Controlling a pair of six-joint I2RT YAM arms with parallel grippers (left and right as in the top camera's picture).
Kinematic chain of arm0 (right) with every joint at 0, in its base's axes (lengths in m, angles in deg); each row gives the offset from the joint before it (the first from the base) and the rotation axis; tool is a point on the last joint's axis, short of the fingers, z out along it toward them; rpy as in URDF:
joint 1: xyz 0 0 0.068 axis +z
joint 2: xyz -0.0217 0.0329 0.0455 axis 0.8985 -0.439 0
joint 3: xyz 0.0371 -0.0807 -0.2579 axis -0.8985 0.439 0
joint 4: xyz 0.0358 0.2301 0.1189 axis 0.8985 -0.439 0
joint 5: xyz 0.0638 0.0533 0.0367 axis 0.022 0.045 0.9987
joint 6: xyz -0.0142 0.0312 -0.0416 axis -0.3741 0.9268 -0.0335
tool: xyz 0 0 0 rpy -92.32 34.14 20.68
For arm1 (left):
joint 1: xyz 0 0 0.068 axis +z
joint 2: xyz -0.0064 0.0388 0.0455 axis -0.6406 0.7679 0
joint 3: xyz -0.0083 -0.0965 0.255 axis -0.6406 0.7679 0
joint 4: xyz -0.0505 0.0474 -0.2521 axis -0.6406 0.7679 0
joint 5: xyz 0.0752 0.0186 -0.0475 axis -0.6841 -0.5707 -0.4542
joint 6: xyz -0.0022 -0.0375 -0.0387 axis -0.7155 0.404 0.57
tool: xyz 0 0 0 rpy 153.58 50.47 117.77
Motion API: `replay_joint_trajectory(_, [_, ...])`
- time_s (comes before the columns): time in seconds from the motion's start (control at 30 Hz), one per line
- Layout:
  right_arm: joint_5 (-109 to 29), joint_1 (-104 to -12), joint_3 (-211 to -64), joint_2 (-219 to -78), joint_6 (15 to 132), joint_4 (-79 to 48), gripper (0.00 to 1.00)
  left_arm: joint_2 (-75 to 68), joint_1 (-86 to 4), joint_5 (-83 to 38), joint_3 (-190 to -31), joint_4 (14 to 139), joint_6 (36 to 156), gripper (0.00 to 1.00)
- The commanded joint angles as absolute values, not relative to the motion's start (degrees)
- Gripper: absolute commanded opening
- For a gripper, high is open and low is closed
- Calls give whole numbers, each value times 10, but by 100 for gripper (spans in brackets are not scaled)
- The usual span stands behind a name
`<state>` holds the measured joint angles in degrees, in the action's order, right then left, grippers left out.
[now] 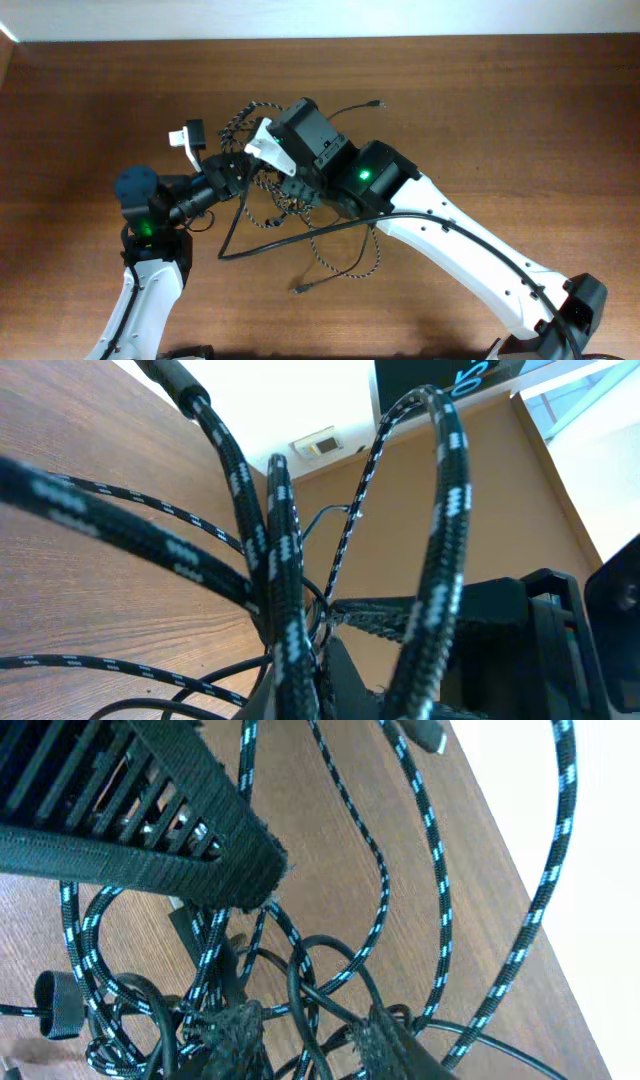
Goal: Untangle cables
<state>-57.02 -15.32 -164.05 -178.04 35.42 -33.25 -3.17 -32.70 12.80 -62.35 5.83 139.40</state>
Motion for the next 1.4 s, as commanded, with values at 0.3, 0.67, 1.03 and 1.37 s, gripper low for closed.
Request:
replay_joint_trajectory(0.3, [-589, -152, -1647, -1760, 357, -338, 38, -35, -328, 130, -631, 55, 1402, 5])
replay_joint_trajectory(0.67, [-572, -153, -1646, -1808, 359, -343, 24, -35, -328, 136, -631, 55, 1402, 4])
replay_joint_trajectory(1.03, [-447, -328, -1709, -1607, 572, -331, 4, -35, -325, -23, -631, 233, 1270, 9])
replay_joint_trajectory(1.37, [-224, -620, -1700, -1517, 690, -436, 5, -35, -285, -125, -631, 386, 1274, 0])
